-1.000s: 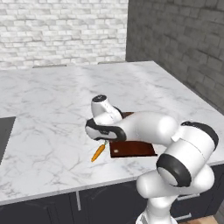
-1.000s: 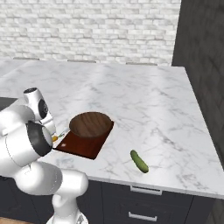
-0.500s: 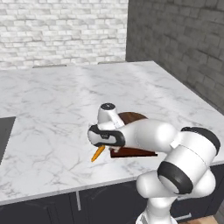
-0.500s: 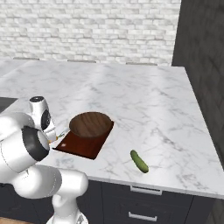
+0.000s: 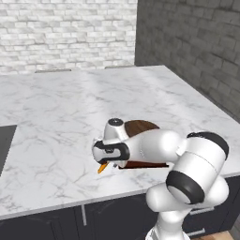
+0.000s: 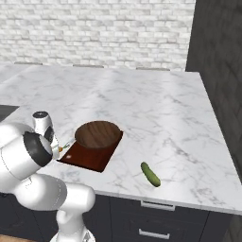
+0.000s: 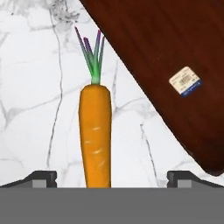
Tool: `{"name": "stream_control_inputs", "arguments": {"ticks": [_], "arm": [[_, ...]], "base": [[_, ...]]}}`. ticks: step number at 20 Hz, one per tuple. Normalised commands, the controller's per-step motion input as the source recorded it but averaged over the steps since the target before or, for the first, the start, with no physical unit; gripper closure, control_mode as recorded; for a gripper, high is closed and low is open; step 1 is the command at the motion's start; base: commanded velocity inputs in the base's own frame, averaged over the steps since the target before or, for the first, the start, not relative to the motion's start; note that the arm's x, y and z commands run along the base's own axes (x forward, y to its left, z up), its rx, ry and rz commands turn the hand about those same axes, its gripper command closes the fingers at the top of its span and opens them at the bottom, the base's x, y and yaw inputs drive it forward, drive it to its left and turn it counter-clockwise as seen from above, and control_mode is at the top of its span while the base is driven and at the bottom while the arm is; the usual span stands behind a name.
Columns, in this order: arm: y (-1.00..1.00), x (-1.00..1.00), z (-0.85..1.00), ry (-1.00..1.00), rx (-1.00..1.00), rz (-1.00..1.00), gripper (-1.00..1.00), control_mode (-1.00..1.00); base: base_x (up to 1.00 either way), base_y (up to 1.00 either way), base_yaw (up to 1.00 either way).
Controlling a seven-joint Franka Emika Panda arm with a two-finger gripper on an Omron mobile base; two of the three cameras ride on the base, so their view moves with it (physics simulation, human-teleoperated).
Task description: Place the two vegetables and bowl onto the tray for setting up a vegetable dip station.
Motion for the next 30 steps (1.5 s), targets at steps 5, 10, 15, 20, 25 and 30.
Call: {"name": "stream_control_inputs", "arguments": {"ticks": [5, 10, 15, 20, 25, 30], "arm": [[0.07, 0.0, -0.17, 0.0, 0.0, 0.0, -1.0, -1.0], [0.0, 0.02, -0.11, 0.0, 0.0, 0.0, -1.0, -1.0], [0.0, 0.03, -0.08, 0.0, 0.0, 0.0, -1.0, -1.0], [0.01, 0.1, -0.06, 0.0, 0.0, 0.0, -1.0, -1.0], [0.02, 0.11, -0.05, 0.0, 0.0, 0.0, -1.0, -1.0], [0.06, 0.11, -0.06, 0.0, 0.0, 0.0, -1.0, -1.0]], "base": [[0.0, 0.0, 0.0], [0.0, 0.0, 0.0], [0.0, 0.0, 0.0], [0.0, 0.0, 0.0], [0.0, 0.0, 0.0], [0.0, 0.0, 0.0]]}}
